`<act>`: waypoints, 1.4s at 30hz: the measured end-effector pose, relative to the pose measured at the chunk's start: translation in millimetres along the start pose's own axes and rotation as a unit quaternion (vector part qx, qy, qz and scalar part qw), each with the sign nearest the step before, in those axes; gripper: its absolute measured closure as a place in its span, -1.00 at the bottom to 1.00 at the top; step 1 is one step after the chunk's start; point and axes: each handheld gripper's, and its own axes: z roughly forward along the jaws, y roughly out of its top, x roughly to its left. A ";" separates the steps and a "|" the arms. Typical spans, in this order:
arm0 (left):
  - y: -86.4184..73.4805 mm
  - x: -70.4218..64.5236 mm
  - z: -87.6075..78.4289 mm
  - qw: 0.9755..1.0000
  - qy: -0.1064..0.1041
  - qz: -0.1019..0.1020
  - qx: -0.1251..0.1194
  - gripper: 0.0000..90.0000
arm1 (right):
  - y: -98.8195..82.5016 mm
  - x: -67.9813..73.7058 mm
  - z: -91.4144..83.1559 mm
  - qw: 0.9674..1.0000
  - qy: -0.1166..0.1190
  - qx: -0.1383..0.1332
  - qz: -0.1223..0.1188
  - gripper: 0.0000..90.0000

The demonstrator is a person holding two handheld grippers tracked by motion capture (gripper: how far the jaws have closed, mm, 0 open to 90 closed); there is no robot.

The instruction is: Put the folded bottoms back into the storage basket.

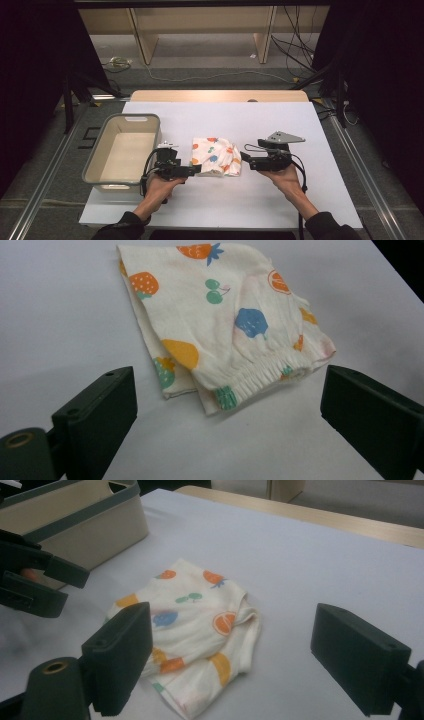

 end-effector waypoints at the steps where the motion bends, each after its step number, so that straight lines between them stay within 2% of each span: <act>1: 0.2 0.5 1.5 1.000 0.000 -0.003 0.002 -0.83 | 0.0 0.0 0.0 1.000 0.000 0.000 0.000 -0.59; 12: 4.0 7.2 11.1 0.999 0.003 -0.031 0.018 -0.83 | 2.5 -11.1 22.1 0.999 0.004 0.028 0.022 -0.58; 21: 6.0 10.6 16.1 0.998 0.001 -0.048 0.031 -0.81 | 3.5 -13.7 35.1 0.999 0.003 0.045 0.025 -0.57; 26: 5.8 10.2 19.5 0.998 0.004 -0.046 0.037 -0.78 | 2.8 -17.1 44.0 0.998 0.007 0.053 0.038 -0.56; 37: 6.9 9.8 26.4 0.998 0.005 -0.048 0.045 -0.70 | 1.7 -22.4 56.7 0.996 0.006 0.068 0.049 -0.56; 40: 7.5 9.9 27.6 0.997 0.000 -0.057 0.043 -0.68 | 0.7 -24.1 60.1 0.996 0.005 0.071 0.053 -0.56; 42: 7.8 10.1 28.3 0.998 0.001 -0.053 0.047 -0.66 | -0.1 -25.1 63.1 0.996 0.004 0.074 0.055 -0.56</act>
